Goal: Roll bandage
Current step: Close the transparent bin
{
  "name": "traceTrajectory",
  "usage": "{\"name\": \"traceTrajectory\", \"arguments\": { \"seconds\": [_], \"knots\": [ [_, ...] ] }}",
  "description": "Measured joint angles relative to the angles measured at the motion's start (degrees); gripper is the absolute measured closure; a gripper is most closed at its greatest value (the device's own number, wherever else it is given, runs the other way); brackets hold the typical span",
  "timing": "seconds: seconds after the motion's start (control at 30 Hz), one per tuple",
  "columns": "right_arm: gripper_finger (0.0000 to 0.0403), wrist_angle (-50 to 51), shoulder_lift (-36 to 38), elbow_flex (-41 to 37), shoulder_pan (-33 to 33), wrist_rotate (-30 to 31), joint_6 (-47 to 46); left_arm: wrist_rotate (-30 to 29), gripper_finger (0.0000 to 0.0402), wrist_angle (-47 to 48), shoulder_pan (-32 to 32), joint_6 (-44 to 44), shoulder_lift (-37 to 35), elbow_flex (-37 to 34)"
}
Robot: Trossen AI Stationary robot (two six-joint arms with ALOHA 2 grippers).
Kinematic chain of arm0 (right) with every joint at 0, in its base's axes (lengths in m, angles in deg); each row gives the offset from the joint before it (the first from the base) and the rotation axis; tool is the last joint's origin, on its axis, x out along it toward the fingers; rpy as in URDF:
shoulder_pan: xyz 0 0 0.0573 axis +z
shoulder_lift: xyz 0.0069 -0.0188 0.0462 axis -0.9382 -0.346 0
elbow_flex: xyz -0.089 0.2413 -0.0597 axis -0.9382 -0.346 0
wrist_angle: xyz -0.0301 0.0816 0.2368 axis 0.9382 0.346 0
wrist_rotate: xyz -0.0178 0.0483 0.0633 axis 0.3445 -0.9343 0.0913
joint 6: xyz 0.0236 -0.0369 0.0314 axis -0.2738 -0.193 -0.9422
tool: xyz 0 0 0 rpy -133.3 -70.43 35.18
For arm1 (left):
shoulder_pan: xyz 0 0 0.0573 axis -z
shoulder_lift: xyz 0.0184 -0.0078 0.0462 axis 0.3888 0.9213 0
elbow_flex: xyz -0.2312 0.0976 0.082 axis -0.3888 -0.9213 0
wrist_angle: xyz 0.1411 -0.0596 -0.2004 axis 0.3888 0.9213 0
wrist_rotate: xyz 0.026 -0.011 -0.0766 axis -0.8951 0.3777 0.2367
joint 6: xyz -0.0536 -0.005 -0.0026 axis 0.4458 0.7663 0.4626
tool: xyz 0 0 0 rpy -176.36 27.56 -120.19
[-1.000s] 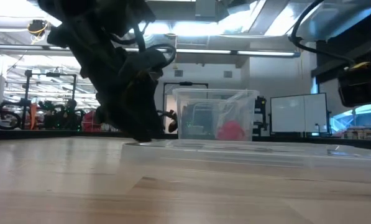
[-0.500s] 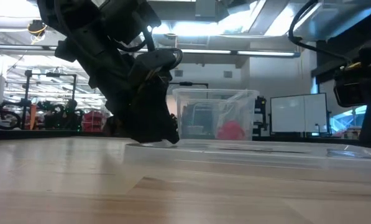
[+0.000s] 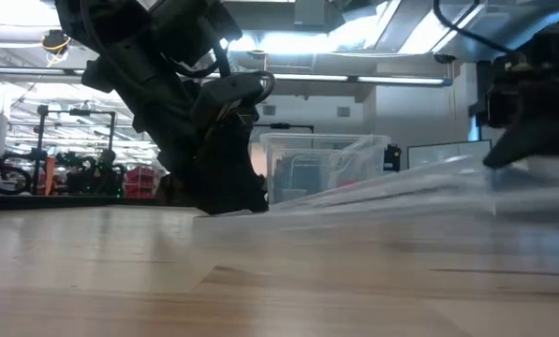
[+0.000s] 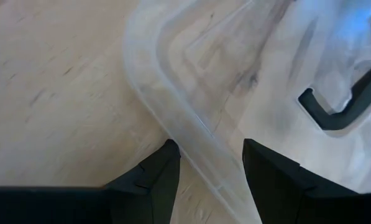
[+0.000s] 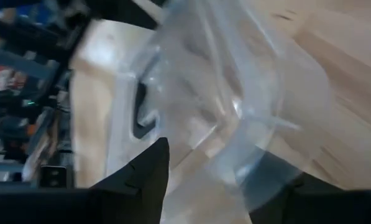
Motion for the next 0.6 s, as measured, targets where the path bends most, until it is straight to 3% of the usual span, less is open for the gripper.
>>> {"name": "traceTrajectory", "arguments": {
  "seconds": [0.2,0.43,0.6],
  "knots": [
    [0.0235,-7.1,0.11,0.17,-0.02,-1.21,7.72,0.01,0.0234,-0.43,0.04,-0.44,0.02,0.02],
    [0.0354,-11.01,0.24,1.24,0.0,-3.77,19.16,-1.92,0.0234,-0.27,0.06,-5.63,-1.38,0.09],
    [0.0363,-9.8,0.8,3.05,0.15,-3.75,26.67,-3.7,0.0234,3.23,1.19,-11.8,-7.21,-0.07]
  ]
}}
